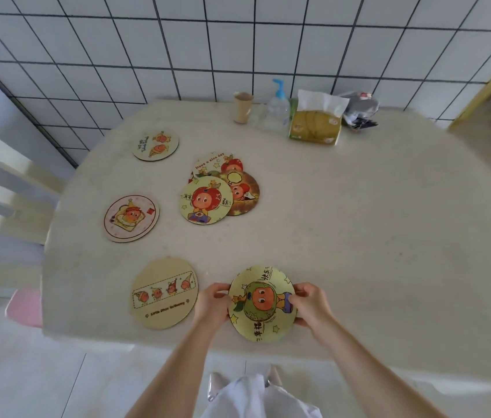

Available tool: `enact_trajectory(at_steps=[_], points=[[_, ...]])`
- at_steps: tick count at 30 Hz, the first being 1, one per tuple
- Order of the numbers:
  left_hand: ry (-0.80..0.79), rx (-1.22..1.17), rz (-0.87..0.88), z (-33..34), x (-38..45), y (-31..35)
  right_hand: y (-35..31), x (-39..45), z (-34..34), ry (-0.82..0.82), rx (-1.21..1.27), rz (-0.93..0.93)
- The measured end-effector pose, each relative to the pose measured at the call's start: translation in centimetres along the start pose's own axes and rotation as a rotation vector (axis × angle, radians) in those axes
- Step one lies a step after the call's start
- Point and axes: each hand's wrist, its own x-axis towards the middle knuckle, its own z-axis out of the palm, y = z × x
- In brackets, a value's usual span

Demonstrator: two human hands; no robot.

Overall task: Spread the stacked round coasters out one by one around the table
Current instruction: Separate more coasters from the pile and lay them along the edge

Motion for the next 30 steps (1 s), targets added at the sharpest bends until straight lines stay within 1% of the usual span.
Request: enact_trajectory(at_steps=[8,11,14,17,21,30], points=[[0.127,0.135,-0.002,1.4,0.9,-1.2,0.4,1.5,-2.2,-0.144,-0.140,0.032],[0.170,0.190,0.023,1.5,0.7,-1.2,-0.2,1.8,-3.0,-0.113,-0.267,-0.019],[0.200,0.259,0.052,1.2,0.7,-0.5,-1.5,2.5,-3.8,-0.095,-0.330,-0.077],[0.207,0.263,0.060,0.8,1.0,0.7,-3.5,3.3,-4.2,-0.092,-0.379,-0.115],[0.228,0.221,0.070,0.0,2.0,2.5,-6.3,4.2,-3.1,-0.108,-0.398,-0.138],[0.252,0.182,0.095,-2.9,7.2,8.1,-13.8,7.9,2.8,-0.129,-0.394,-0.162]])
